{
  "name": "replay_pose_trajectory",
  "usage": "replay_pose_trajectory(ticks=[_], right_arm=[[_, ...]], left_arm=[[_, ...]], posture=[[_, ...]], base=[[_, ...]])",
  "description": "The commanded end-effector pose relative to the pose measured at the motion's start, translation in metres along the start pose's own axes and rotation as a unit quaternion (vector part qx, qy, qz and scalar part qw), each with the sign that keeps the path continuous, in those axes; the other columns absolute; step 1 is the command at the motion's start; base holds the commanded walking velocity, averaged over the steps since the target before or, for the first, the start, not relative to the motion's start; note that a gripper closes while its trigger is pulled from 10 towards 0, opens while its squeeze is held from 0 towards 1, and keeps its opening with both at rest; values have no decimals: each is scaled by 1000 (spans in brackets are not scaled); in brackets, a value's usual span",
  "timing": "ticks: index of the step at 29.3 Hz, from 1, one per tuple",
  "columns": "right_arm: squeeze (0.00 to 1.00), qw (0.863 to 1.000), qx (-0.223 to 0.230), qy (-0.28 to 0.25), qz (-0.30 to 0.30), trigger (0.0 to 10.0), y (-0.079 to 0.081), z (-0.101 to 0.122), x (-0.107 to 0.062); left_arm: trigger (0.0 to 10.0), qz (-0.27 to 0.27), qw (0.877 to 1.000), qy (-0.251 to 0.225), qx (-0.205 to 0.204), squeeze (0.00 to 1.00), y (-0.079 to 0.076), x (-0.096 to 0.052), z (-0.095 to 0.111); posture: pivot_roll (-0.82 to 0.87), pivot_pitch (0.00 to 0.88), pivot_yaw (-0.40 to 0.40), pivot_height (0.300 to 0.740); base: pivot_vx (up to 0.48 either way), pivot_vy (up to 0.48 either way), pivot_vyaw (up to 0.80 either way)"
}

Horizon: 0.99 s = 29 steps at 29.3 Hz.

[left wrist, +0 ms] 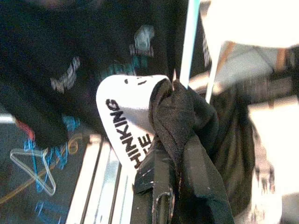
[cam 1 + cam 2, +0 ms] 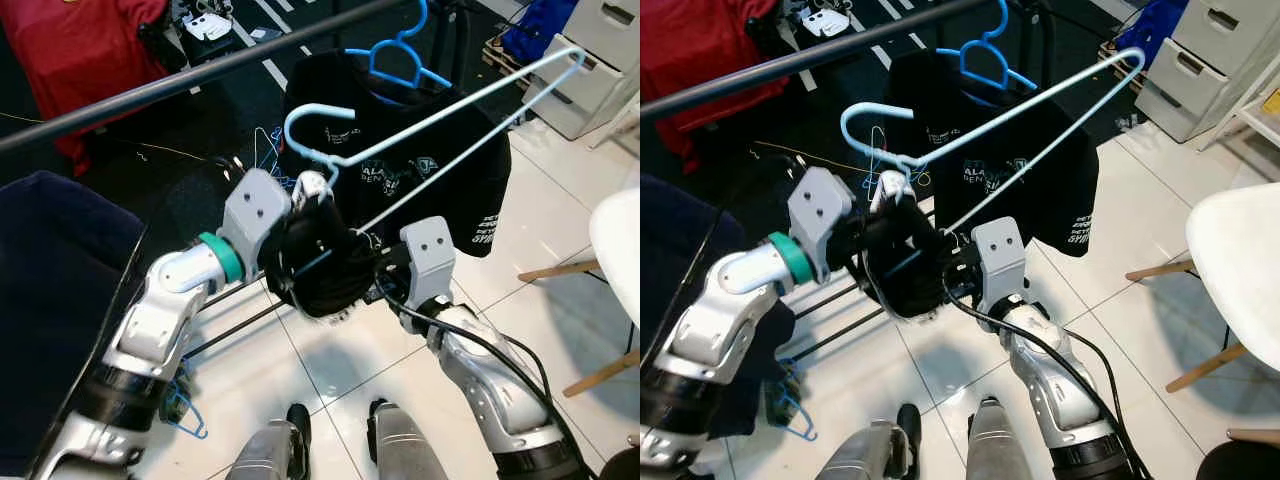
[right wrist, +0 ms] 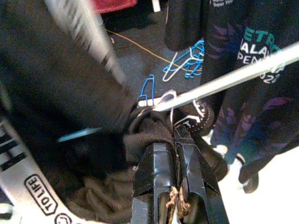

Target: Hang hanger

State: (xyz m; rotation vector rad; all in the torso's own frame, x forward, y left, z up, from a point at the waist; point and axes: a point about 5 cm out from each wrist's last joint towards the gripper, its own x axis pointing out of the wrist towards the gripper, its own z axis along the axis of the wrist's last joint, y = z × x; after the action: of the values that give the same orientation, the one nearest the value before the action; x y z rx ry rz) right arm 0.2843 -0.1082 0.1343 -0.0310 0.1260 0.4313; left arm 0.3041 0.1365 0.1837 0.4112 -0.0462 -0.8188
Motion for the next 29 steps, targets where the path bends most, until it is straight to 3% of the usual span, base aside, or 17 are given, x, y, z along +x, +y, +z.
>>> replay_pose_trajectory(ticks=[1, 2, 4, 7, 8, 9, 10, 11, 13, 14, 17, 19, 24, 29], right_arm=[[0, 1000, 5, 6, 13, 0, 8, -6, 3], [0, 1000, 5, 6, 13, 0, 8, -6, 3], [0, 1000, 2, 7, 26, 0, 13, -7, 6], [0, 999, -2, 5, 34, 0, 17, -8, 10], [0, 999, -2, 0, 37, 0, 18, -6, 13], [0, 999, -2, 0, 37, 0, 18, -6, 13], [0, 999, -2, -5, 39, 0, 17, -3, 15], [0, 999, -2, -5, 39, 0, 17, -3, 15], [0, 999, -2, -13, 39, 0, 17, 1, 18], [0, 999, -2, -13, 39, 0, 17, 1, 18], [0, 999, -5, -22, 36, 0, 12, 6, 17], [0, 999, -5, -22, 36, 0, 12, 6, 17], [0, 999, -11, -34, 36, 0, 7, 12, 16], [0, 998, -12, -38, 40, 0, 5, 15, 19]], left_arm=[[10000, 22, 999, 41, 6, 0, 11, -12, -10], [10000, 22, 999, 41, 6, 0, 11, -12, -10], [10000, 66, 993, 92, 8, 0, 26, -16, -18], [10000, 103, 986, 132, 4, 0, 34, -18, -24], [10000, 142, 978, 150, -6, 0, 39, -16, -27], [10000, 142, 978, 150, -6, 0, 39, -16, -27], [10000, 186, 968, 168, -23, 0, 44, -13, -30], [10000, 186, 968, 168, -23, 0, 44, -13, -30], [10000, 241, 952, 183, -45, 0, 51, -10, -32], [10000, 241, 952, 183, -45, 0, 51, -10, -32], [10000, 285, 948, 123, -73, 0, 64, -6, -13], [10000, 285, 948, 123, -73, 0, 64, -6, -13], [10000, 295, 953, 35, -59, 0, 67, -8, 18], [10000, 298, 952, 28, -58, 0, 61, -9, 22]], posture=[[-231, 196, 155, 740], [-231, 196, 155, 740], [-223, 195, 156, 740], [-216, 193, 157, 740], [-213, 191, 157, 740], [-213, 191, 157, 740], [-216, 189, 157, 740], [-216, 189, 157, 740], [-224, 189, 157, 740], [-224, 189, 157, 740], [-226, 187, 149, 740], [-226, 187, 149, 740], [-218, 176, 109, 740], [-204, 170, 84, 740]], base=[[0, 0, 0], [0, 0, 0], [0, 0, 0], [0, 0, 0], [0, 0, 0], [0, 0, 0], [0, 0, 0], [0, 0, 0], [0, 0, 0], [0, 0, 0], [0, 0, 0], [0, 0, 0], [0, 0, 0], [0, 0, 0]])
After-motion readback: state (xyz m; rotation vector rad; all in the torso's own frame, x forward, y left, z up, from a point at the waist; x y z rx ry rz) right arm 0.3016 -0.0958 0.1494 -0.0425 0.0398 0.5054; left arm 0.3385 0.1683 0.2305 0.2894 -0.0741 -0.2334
